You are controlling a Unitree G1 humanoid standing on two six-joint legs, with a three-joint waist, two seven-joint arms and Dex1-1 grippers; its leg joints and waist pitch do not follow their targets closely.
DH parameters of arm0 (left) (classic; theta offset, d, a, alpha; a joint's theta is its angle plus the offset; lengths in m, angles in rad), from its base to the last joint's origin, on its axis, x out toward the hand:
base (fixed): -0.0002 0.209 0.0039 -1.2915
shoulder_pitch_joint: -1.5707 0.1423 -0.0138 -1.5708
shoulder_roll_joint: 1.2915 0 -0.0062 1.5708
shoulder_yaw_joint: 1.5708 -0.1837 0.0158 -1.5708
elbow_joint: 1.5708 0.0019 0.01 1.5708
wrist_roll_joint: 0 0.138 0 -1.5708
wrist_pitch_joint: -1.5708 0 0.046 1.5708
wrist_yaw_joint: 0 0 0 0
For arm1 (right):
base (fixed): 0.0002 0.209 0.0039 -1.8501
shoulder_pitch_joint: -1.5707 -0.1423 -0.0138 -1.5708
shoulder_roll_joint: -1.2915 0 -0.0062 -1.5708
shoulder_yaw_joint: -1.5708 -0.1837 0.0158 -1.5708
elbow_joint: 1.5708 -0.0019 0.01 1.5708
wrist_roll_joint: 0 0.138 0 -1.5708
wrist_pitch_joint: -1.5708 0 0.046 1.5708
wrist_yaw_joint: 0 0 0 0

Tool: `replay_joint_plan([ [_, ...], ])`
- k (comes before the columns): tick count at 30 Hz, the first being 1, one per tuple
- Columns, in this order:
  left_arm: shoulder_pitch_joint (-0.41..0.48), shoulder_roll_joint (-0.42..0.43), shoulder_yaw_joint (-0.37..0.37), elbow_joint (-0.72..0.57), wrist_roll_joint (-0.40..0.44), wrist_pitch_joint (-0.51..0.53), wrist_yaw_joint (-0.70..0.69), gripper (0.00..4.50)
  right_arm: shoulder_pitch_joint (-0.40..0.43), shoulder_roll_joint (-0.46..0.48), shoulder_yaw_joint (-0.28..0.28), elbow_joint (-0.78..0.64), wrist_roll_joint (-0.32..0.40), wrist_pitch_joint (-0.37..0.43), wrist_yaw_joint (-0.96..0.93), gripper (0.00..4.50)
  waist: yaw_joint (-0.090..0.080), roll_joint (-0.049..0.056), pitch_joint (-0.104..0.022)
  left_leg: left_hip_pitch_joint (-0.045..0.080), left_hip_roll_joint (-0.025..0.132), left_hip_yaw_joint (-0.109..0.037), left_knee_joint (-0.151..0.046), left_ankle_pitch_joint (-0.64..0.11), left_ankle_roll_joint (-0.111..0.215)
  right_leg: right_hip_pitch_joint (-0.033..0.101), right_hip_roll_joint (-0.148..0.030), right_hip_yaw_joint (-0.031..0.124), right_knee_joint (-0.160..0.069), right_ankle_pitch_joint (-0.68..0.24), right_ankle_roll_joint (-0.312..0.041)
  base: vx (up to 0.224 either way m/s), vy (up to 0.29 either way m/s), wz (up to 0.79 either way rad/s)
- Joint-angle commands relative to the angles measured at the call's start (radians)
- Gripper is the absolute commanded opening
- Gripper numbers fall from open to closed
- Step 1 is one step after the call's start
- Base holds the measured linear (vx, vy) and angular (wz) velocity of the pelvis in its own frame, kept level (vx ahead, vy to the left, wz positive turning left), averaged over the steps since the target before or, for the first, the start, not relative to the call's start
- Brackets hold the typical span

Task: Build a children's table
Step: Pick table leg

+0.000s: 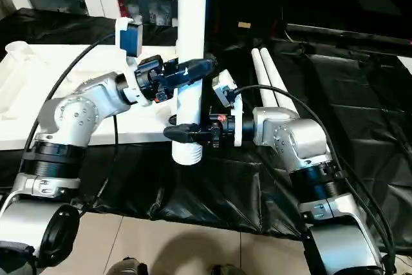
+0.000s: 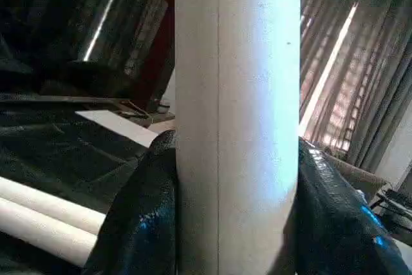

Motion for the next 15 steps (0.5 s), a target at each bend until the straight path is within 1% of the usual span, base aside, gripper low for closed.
replay_joint_plan([
  [1, -0.027, 0.0, -0.006, -0.002, 0.021, -0.018, 0.011, 1.85, -0.006, 0.003, 0.0, 0.003, -0.011, -0.013, -0.02, 1.99, 0.0, 0.011, -0.102, 0.019, 0.015, -0.004, -0.071, -0.213, -0.008, 0.064, -0.054, 0.036, -0.069, -0.271, -0.207, 0.0, 0.0, 0.0],
  [5, -0.022, 0.005, -0.015, -0.006, 0.024, -0.017, -0.003, 1.85, -0.009, 0.005, -0.003, 0.015, -0.018, -0.02, -0.027, 1.99, -0.001, 0.012, -0.101, 0.021, 0.015, -0.003, -0.071, -0.223, -0.008, 0.063, -0.054, 0.036, -0.072, -0.289, -0.206, 0.0, 0.0, 0.0],
  [6, -0.021, 0.006, -0.019, -0.006, 0.024, -0.016, -0.008, 1.85, -0.013, 0.006, -0.007, 0.023, -0.016, -0.019, -0.028, 1.94, -0.001, 0.01, -0.101, 0.02, 0.015, -0.004, -0.071, -0.222, -0.008, 0.063, -0.055, 0.036, -0.071, -0.29, -0.206, 0.0, 0.0, 0.0],
  [8, -0.02, 0.007, -0.021, -0.006, 0.024, -0.016, -0.011, 1.85, -0.015, 0.006, -0.009, 0.025, -0.014, -0.018, -0.027, 1.93, -0.001, 0.012, -0.101, 0.021, 0.016, -0.004, -0.072, -0.227, -0.009, 0.062, -0.054, 0.036, -0.071, -0.292, -0.206, 0.0, 0.0, 0.0],
  [11, -0.017, 0.009, -0.025, -0.01, 0.023, -0.02, -0.021, 1.85, -0.018, 0.009, -0.014, 0.029, -0.013, -0.016, -0.028, 1.91, -0.001, 0.012, -0.101, 0.021, 0.016, -0.004, -0.072, -0.228, -0.01, 0.063, -0.054, 0.036, -0.071, -0.288, -0.207, 0.0, 0.0, 0.0],
  [14, -0.018, 0.008, -0.025, -0.007, 0.037, -0.03, 0.002, 1.85, -0.019, 0.012, -0.017, 0.036, -0.015, -0.025, -0.03, 1.91, -0.001, 0.013, -0.102, 0.021, 0.016, -0.004, -0.072, -0.224, -0.01, 0.063, -0.055, 0.037, -0.069, -0.272, -0.212, 0.0, 0.0, 0.0],
  [15, -0.019, 0.007, -0.024, -0.005, 0.044, -0.033, 0.016, 2.41, -0.02, 0.013, -0.018, 0.038, -0.017, -0.028, -0.032, 1.91, -0.002, 0.013, -0.101, 0.021, 0.016, -0.004, -0.072, -0.226, -0.01, 0.063, -0.054, 0.037, -0.07, -0.272, -0.212, 0.0, 0.0, 0.0],
])
